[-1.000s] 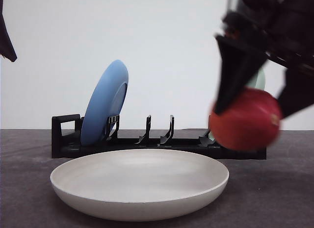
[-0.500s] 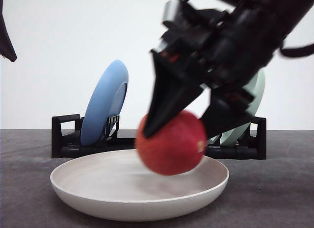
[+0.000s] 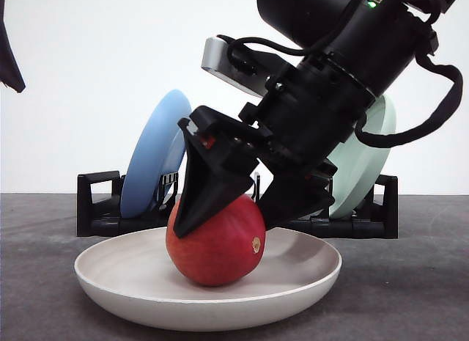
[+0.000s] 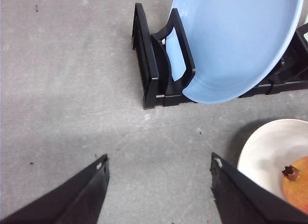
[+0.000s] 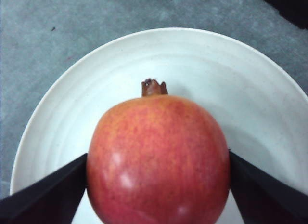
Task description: Place pomegranate in white plate
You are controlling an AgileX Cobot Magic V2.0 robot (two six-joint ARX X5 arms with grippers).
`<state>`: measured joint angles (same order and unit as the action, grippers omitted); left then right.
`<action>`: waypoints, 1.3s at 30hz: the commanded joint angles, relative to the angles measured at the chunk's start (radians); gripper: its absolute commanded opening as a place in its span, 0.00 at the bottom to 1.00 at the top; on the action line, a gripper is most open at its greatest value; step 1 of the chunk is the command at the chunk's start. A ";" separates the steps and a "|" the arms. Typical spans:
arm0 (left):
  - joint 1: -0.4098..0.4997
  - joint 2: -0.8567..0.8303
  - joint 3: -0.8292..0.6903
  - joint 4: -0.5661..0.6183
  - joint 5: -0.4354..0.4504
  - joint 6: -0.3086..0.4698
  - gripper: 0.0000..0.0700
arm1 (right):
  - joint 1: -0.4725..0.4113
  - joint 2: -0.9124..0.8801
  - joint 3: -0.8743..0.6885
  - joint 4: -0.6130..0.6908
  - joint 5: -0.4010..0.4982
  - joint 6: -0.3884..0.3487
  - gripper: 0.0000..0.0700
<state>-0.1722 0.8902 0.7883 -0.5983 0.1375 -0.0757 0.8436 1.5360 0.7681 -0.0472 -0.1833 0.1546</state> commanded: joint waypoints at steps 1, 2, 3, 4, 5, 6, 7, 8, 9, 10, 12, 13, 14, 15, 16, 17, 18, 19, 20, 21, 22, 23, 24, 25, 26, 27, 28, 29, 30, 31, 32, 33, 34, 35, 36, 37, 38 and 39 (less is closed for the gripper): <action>0.000 0.006 0.011 0.007 0.005 -0.008 0.56 | 0.011 0.011 0.014 -0.002 -0.002 0.014 0.88; 0.000 0.006 0.011 0.007 0.005 -0.008 0.56 | 0.008 0.001 0.018 -0.008 -0.003 0.023 0.90; 0.000 0.006 0.011 0.007 0.005 -0.008 0.56 | 0.003 -0.016 0.023 -0.020 -0.004 0.029 0.90; 0.000 0.006 0.011 0.007 0.005 -0.008 0.56 | 0.000 -0.033 0.030 -0.038 -0.004 0.029 0.90; 0.000 0.006 0.011 0.007 0.005 -0.008 0.56 | -0.003 -0.051 0.038 -0.062 -0.004 0.029 0.90; 0.000 0.006 0.011 0.007 0.005 -0.008 0.56 | -0.009 -0.074 0.048 -0.095 -0.004 0.028 0.90; 0.000 0.006 0.011 0.007 0.005 -0.008 0.56 | -0.016 -0.099 0.053 -0.123 -0.004 0.027 0.90; 0.000 0.006 0.011 0.007 0.005 -0.008 0.56 | -0.023 -0.124 0.056 -0.150 -0.005 0.023 0.90; 0.000 0.006 0.011 0.007 0.005 -0.008 0.56 | -0.034 -0.157 0.056 -0.182 -0.007 0.017 0.90; 0.000 0.005 0.011 0.007 0.005 -0.008 0.56 | -0.046 -0.187 0.056 -0.216 -0.007 0.008 0.90; 0.000 0.005 0.011 0.007 0.005 -0.008 0.56 | -0.076 -0.248 0.055 -0.282 0.001 -0.029 0.90; 0.000 0.006 0.011 0.007 0.005 -0.008 0.56 | -0.093 -0.275 0.053 -0.306 0.006 -0.044 0.90; 0.000 0.005 0.011 0.007 0.005 -0.008 0.56 | -0.113 -0.300 0.050 -0.325 0.007 -0.059 0.90; 0.000 0.005 0.011 0.007 0.005 -0.008 0.56 | -0.139 -0.329 0.045 -0.344 0.005 -0.073 0.90; 0.000 0.006 0.011 0.007 0.005 -0.008 0.56 | -0.164 -0.350 0.041 -0.362 -0.001 -0.085 0.90; 0.000 0.006 0.011 0.007 0.005 -0.008 0.56 | -0.190 -0.371 0.037 -0.379 -0.002 -0.092 0.90; 0.000 0.006 0.011 0.007 0.005 -0.008 0.56 | -0.217 -0.388 0.034 -0.396 -0.003 -0.098 0.90; 0.000 0.005 0.011 0.007 0.005 -0.008 0.56 | -0.251 -0.407 0.031 -0.416 -0.008 -0.108 0.90; 0.000 0.005 0.011 0.007 0.005 -0.008 0.56 | -0.281 -0.423 0.026 -0.431 -0.019 -0.117 0.90; 0.000 0.005 0.011 0.007 0.005 -0.008 0.56 | -0.314 -0.439 0.020 -0.440 -0.034 -0.122 0.90; 0.000 0.005 0.011 0.007 0.005 -0.008 0.56 | -0.344 -0.453 0.011 -0.441 -0.053 -0.123 0.90; 0.000 0.005 0.011 0.007 0.005 -0.008 0.56 | -0.371 -0.466 0.001 -0.440 -0.070 -0.123 0.90; 0.000 0.005 0.011 0.007 0.005 -0.009 0.56 | -0.398 -0.477 -0.008 -0.440 -0.086 -0.123 0.90; 0.000 0.004 0.011 0.006 0.005 -0.010 0.56 | -0.427 -0.490 -0.018 -0.440 -0.101 -0.123 0.90; 0.000 0.002 0.011 0.005 0.005 -0.012 0.56 | -0.451 -0.500 -0.027 -0.440 -0.110 -0.124 0.90; 0.001 0.000 0.011 0.003 0.005 -0.013 0.56 | -0.473 -0.510 -0.036 -0.439 -0.115 -0.126 0.90; 0.002 -0.004 0.011 -0.001 0.005 -0.013 0.56 | -0.495 -0.520 -0.046 -0.439 -0.117 -0.129 0.90; 0.004 -0.008 0.011 -0.006 0.005 -0.013 0.56 | -0.514 -0.529 -0.058 -0.434 -0.118 -0.130 0.90; 0.005 -0.013 0.011 -0.010 0.005 -0.013 0.56 | -0.532 -0.539 -0.070 -0.430 -0.122 -0.130 0.90; 0.007 -0.019 0.011 -0.015 0.005 -0.013 0.56 | -0.549 -0.548 -0.082 -0.424 -0.130 -0.130 0.90; 0.009 -0.025 0.010 -0.017 0.005 -0.013 0.56 | -0.567 -0.555 -0.094 -0.422 -0.136 -0.130 0.90; 0.011 -0.031 0.009 -0.019 0.005 -0.013 0.56 | -0.584 -0.562 -0.106 -0.420 -0.140 -0.130 0.90; 0.012 -0.036 0.008 -0.020 0.005 -0.012 0.56 | -0.599 -0.568 -0.116 -0.419 -0.142 -0.130 0.89; 0.014 -0.041 0.008 -0.023 0.005 -0.012 0.56 | -0.610 -0.574 -0.127 -0.416 -0.142 -0.129 0.89; 0.015 -0.044 0.008 -0.028 0.005 -0.012 0.56 | -0.618 -0.578 -0.137 -0.409 -0.142 -0.120 0.89; 0.016 -0.046 0.008 -0.034 0.005 -0.012 0.56 | -0.624 -0.581 -0.147 -0.397 -0.142 -0.104 0.89; 0.016 -0.046 0.008 -0.036 0.005 -0.012 0.56 | -0.627 -0.582 -0.151 -0.388 -0.141 -0.087 0.89; 0.016 -0.047 0.008 -0.037 0.005 -0.012 0.56 | -0.628 -0.582 -0.153 -0.380 -0.140 -0.077 0.89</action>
<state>-0.1562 0.8383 0.7879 -0.6399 0.1375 -0.0826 0.2139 0.9505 0.6113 -0.4483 -0.3195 0.0518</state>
